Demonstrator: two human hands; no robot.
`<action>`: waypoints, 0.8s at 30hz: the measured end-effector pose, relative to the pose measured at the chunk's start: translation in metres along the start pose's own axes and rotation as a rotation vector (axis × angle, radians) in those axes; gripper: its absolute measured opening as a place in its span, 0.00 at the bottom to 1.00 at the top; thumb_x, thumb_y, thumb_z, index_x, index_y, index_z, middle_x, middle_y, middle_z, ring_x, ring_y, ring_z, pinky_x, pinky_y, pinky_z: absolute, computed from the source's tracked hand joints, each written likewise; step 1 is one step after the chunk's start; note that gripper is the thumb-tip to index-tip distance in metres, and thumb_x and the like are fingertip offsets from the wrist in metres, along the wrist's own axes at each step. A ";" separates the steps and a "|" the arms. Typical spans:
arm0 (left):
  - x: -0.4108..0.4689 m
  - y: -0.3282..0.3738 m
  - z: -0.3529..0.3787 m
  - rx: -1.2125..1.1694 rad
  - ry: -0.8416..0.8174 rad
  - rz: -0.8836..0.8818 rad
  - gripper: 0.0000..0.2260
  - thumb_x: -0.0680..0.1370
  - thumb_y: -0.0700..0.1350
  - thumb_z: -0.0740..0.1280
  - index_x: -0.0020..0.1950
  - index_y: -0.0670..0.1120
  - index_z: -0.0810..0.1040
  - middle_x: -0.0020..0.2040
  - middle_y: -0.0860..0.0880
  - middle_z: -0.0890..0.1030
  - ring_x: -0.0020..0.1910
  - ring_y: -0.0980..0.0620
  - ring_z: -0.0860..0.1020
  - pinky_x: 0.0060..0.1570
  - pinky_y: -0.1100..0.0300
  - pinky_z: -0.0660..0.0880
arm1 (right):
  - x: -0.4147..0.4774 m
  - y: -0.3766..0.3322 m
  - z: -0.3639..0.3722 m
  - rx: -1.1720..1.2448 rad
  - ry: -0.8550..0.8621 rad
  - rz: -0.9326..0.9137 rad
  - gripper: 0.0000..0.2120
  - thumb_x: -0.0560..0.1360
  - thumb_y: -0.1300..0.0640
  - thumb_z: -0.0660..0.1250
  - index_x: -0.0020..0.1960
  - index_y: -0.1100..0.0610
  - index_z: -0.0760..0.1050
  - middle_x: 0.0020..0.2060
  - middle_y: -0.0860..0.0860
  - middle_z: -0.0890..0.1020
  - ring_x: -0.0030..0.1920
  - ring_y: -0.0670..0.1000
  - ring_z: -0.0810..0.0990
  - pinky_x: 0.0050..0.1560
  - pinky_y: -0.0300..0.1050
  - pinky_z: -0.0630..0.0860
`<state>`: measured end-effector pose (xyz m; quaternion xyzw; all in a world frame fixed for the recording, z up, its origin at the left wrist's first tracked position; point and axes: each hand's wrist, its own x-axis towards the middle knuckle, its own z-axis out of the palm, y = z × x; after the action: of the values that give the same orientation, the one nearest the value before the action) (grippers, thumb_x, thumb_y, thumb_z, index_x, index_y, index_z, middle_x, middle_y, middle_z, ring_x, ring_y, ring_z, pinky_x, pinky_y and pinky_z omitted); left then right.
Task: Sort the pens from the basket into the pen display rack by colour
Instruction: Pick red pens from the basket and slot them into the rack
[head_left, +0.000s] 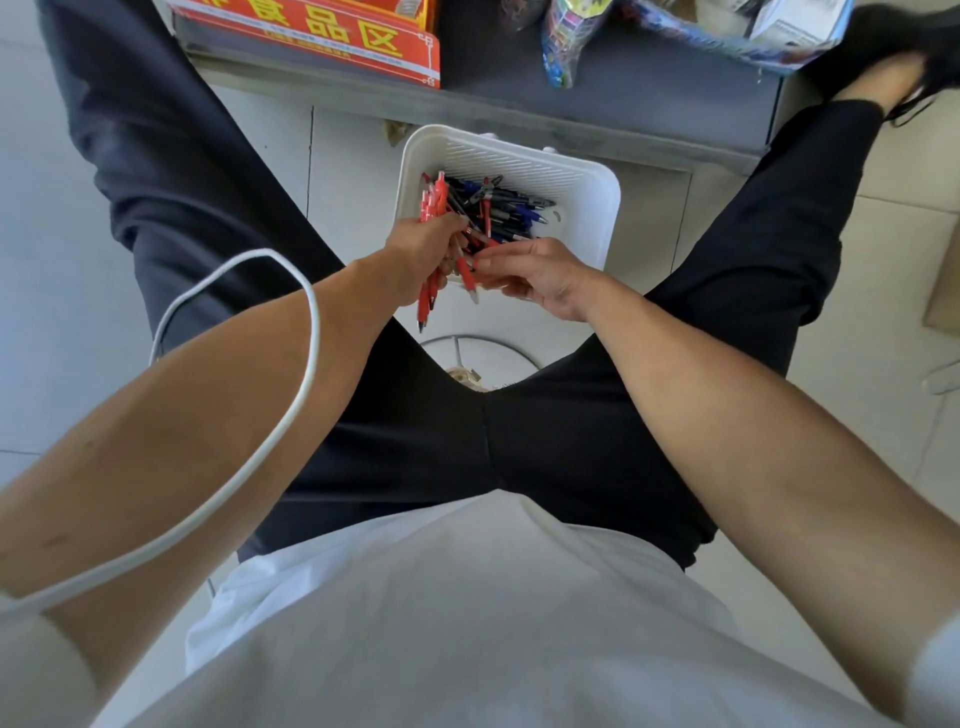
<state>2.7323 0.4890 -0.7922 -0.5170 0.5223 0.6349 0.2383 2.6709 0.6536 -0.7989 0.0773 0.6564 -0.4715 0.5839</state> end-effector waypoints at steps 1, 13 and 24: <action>0.001 0.000 -0.001 -0.022 -0.003 -0.002 0.11 0.79 0.46 0.68 0.37 0.44 0.76 0.27 0.48 0.73 0.25 0.52 0.71 0.27 0.61 0.72 | 0.003 0.000 0.001 -0.021 0.054 -0.007 0.03 0.75 0.57 0.74 0.49 0.53 0.84 0.41 0.48 0.87 0.44 0.44 0.85 0.52 0.41 0.75; 0.019 0.009 -0.010 -0.166 -0.050 -0.054 0.07 0.81 0.39 0.64 0.43 0.42 0.75 0.31 0.47 0.78 0.25 0.54 0.71 0.27 0.61 0.72 | 0.071 0.015 -0.003 -0.725 0.240 -0.001 0.18 0.82 0.65 0.57 0.66 0.61 0.79 0.69 0.55 0.73 0.70 0.56 0.71 0.62 0.38 0.67; 0.022 0.011 -0.010 -0.155 -0.085 -0.126 0.12 0.81 0.42 0.65 0.37 0.44 0.72 0.27 0.49 0.75 0.23 0.55 0.68 0.25 0.63 0.68 | 0.084 0.014 0.010 -0.750 0.228 0.169 0.12 0.79 0.55 0.62 0.38 0.54 0.78 0.38 0.53 0.80 0.43 0.56 0.78 0.37 0.43 0.70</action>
<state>2.7192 0.4711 -0.8069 -0.5382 0.4276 0.6784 0.2592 2.6609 0.6164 -0.8757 -0.0357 0.8349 -0.1379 0.5317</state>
